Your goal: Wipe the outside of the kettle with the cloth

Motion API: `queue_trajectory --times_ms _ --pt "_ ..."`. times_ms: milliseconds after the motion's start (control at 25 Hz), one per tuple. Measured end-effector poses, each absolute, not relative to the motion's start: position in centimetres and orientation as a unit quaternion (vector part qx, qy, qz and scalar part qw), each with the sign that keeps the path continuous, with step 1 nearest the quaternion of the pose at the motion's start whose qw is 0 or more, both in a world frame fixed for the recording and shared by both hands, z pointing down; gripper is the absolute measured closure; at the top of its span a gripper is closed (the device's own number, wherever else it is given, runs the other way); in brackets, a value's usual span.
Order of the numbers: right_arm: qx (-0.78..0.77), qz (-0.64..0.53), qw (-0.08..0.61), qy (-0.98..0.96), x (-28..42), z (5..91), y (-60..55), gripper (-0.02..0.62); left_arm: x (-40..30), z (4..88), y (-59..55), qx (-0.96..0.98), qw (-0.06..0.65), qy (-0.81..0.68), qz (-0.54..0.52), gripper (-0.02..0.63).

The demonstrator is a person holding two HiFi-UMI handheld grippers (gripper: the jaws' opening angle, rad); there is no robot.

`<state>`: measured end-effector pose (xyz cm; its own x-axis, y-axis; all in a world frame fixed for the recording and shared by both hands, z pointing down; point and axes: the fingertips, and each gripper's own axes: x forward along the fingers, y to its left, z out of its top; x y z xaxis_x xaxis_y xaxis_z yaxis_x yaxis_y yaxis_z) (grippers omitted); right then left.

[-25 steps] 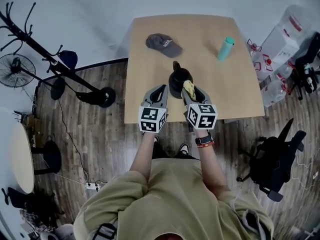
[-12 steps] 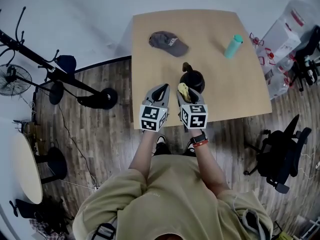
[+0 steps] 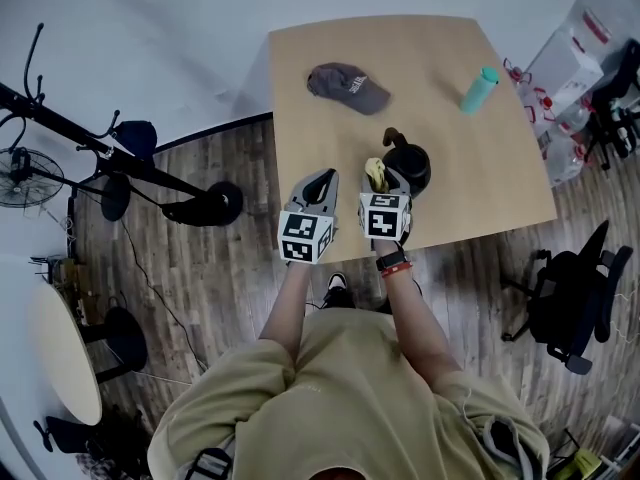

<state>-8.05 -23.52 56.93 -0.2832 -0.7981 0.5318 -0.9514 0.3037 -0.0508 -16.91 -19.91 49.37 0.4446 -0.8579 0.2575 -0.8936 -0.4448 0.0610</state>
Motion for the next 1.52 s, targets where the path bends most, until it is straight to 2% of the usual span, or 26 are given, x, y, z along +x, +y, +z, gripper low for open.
queue_trajectory --times_ms 480,1520 --pt "0.604 0.198 0.261 -0.726 -8.0 58.8 -23.8 0.417 -17.2 50.4 -20.7 0.861 0.102 -0.490 0.093 0.581" --pt "0.547 0.235 0.229 -0.770 -2.3 59.4 -19.3 0.439 -10.3 52.5 -20.1 0.861 0.116 -0.484 0.105 0.581"
